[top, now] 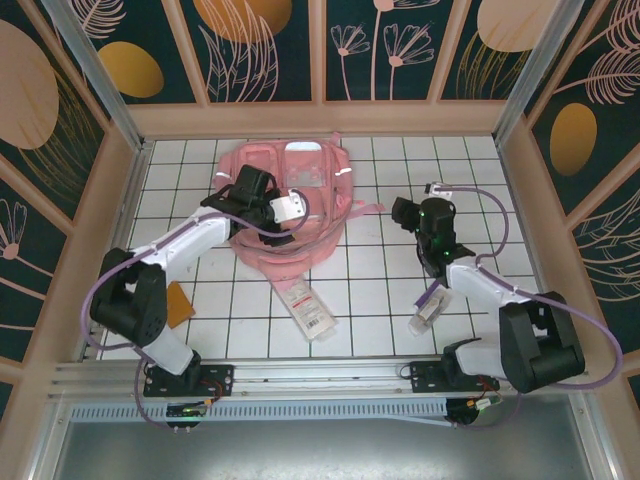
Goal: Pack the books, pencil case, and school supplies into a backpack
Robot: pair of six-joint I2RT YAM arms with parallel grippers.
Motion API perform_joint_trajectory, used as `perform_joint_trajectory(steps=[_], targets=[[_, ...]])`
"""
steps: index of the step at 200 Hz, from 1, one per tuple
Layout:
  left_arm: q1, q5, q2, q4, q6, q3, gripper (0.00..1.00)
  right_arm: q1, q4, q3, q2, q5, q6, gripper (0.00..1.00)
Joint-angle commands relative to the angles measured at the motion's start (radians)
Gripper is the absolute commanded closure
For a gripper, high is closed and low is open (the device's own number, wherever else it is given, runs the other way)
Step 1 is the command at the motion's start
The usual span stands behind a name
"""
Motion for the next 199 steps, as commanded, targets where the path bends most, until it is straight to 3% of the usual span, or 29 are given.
perform_joint_trajectory(steps=[1, 30, 53, 66, 89, 114, 133, 172, 199], targets=[[-0.005, -0.080, 0.041, -0.032, 0.012, 0.001, 0.20, -0.005, 0.035, -0.022, -0.024, -0.042, -0.015, 0.23], [-0.005, -0.092, 0.067, 0.061, 0.001, -0.033, 0.18, -0.005, 0.139, -0.049, -0.025, -0.202, -0.068, 0.23], [-0.007, -0.234, 0.123, 0.173, -0.029, -0.052, 0.21, -0.005, 0.175, -0.010, 0.049, -0.475, -0.203, 0.20], [-0.008, -0.345, 0.144, 0.203, -0.061, -0.024, 0.42, -0.005, 0.170, 0.027, 0.097, -0.638, -0.316, 0.19], [-0.005, -0.353, 0.139, 0.176, -0.044, 0.035, 1.00, -0.005, 0.114, 0.107, 0.164, -0.813, -0.541, 0.18], [-0.007, -0.242, 0.042, 0.184, 0.003, 0.021, 1.00, 0.029, -0.013, 0.192, 0.244, -0.792, -0.946, 0.16], [-0.005, -0.125, -0.040, 0.159, 0.070, -0.003, 1.00, 0.017, -0.112, 0.296, 0.333, -0.812, -1.105, 0.16], [0.008, 0.004, -0.147, 0.129, 0.111, -0.022, 1.00, -0.005, -0.113, 0.471, 0.504, -0.877, -1.153, 0.24], [0.028, 0.100, -0.220, 0.203, 0.204, -0.118, 1.00, -0.031, -0.129, 0.558, 0.591, -0.903, -1.156, 0.28]])
